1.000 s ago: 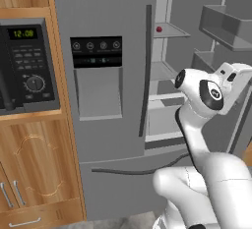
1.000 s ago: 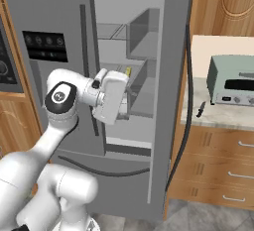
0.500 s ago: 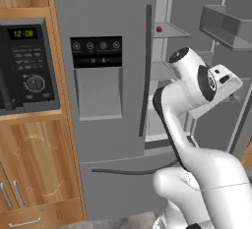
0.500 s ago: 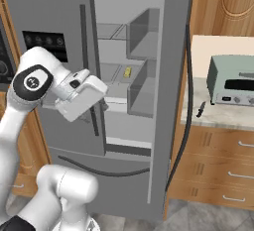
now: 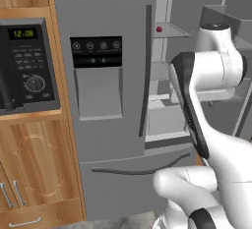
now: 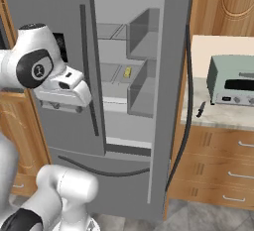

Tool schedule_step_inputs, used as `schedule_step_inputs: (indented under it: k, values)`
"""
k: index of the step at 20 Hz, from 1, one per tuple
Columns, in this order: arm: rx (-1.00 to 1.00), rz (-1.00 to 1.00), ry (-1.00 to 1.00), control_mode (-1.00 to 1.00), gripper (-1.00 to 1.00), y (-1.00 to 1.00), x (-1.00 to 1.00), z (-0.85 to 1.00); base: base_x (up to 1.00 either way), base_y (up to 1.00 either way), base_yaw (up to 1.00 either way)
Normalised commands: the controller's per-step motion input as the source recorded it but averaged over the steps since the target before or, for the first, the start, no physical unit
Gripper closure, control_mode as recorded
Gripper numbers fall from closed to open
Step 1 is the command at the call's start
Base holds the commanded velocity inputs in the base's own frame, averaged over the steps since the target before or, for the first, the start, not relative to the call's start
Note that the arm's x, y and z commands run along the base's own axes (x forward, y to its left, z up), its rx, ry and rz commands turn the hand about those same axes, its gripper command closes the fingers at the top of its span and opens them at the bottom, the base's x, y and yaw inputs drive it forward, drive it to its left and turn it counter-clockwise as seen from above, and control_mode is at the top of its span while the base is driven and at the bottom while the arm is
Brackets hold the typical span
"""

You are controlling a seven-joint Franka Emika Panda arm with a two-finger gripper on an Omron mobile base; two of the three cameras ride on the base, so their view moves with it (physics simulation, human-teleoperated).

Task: Retrieve the butter from the fridge and place it on a plate on the dining table. Then retrieve the butter knife by the fridge and place it near the plate.

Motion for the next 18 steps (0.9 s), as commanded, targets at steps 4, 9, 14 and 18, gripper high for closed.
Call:
schedule_step_inputs:
  k: [4,9,14,18]
  values:
    - [0.21,0.08,-0.49,-1.00,-1.00,0.72,0.16,-0.09,0.00,0.00,0.00]
    - [-0.03,0.03,-0.17,-1.00,-1.00,0.16,0.29,0.07,0.00,0.00,0.00]
    - [-0.23,0.09,-0.13,-1.00,-1.00,0.00,0.43,0.17,0.00,0.00,0.00]
    - [-0.13,0.13,-0.08,-1.00,-1.00,0.06,0.48,0.11,0.00,0.00,0.00]
